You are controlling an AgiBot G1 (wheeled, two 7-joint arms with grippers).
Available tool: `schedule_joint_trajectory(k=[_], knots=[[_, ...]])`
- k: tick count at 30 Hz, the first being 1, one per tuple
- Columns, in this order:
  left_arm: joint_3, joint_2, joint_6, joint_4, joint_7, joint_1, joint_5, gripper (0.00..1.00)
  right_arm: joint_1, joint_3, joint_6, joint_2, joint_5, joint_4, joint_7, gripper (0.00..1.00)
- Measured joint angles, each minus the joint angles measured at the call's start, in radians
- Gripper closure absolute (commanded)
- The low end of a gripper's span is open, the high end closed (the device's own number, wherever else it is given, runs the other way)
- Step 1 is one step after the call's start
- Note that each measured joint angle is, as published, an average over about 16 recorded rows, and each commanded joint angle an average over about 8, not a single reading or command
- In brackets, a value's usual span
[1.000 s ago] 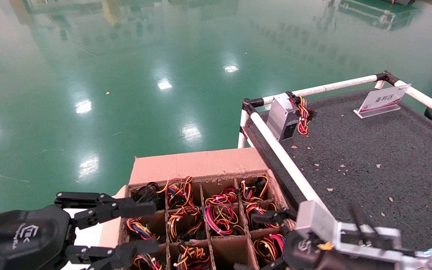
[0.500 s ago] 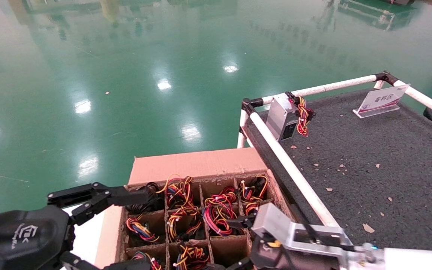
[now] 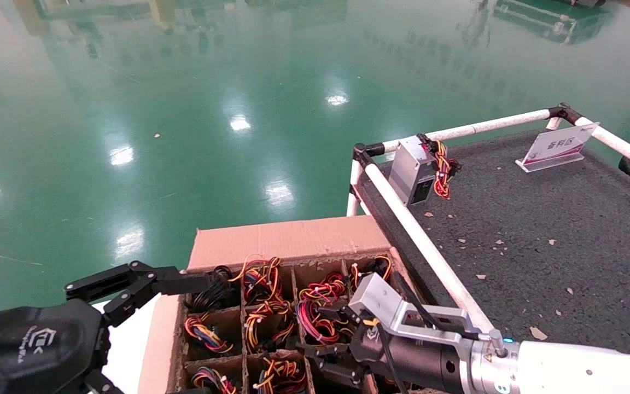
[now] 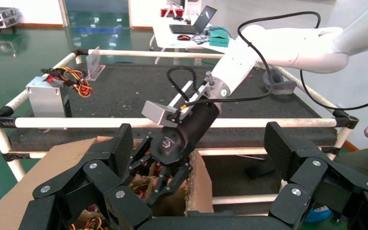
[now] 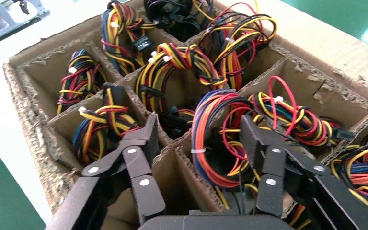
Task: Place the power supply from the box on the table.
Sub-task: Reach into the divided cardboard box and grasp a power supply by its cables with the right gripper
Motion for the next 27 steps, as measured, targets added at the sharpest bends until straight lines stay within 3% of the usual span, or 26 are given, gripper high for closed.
schedule_joint_trajectory(k=[16, 27], knots=[[0.000, 0.000, 0.000, 0.000, 0.000, 0.000, 0.000, 0.00, 0.005, -0.016, 0.031, -0.013, -0.050, -0.024, 0.059, 1.00], [0.000, 0.000, 0.000, 0.000, 0.000, 0.000, 0.000, 0.00, 0.024, 0.012, 0.007, 0.004, 0.012, -0.026, 0.107, 1.00]])
